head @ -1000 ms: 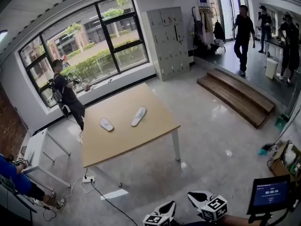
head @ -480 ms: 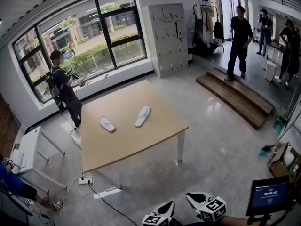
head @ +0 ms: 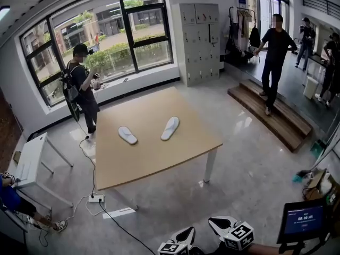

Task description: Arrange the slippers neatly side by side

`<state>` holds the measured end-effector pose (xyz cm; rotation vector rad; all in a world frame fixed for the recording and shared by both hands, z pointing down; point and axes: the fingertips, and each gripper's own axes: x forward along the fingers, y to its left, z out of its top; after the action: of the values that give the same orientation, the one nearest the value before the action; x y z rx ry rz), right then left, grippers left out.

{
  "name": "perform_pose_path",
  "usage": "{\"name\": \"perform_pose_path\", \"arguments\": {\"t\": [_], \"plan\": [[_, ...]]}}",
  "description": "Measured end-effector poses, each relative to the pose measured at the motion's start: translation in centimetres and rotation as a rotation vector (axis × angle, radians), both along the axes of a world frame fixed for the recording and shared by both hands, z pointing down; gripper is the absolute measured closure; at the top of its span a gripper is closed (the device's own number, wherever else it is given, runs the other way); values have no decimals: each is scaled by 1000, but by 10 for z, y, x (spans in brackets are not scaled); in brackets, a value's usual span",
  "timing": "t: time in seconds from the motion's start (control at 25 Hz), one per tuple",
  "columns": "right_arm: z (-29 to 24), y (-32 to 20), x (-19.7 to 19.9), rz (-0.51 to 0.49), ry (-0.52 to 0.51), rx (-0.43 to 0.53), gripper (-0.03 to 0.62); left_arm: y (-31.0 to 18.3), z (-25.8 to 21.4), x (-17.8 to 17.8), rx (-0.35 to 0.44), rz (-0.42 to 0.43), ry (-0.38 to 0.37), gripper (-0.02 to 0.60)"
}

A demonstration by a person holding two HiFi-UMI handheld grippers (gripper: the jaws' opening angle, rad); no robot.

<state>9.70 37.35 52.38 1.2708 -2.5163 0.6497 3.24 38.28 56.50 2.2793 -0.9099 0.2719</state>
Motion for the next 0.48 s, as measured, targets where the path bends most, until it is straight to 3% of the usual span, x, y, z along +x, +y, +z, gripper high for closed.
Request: {"name": "perform_pose_path", "arguments": {"t": [0.2,0.48], "plan": [[22,-20,-17,-16,-18,1,585,-13,16,-18,-7,-16,-10,578],[24,-56,-44,-89,-65,13,585,-41,12,-52,9,-122,-57,578]]}}
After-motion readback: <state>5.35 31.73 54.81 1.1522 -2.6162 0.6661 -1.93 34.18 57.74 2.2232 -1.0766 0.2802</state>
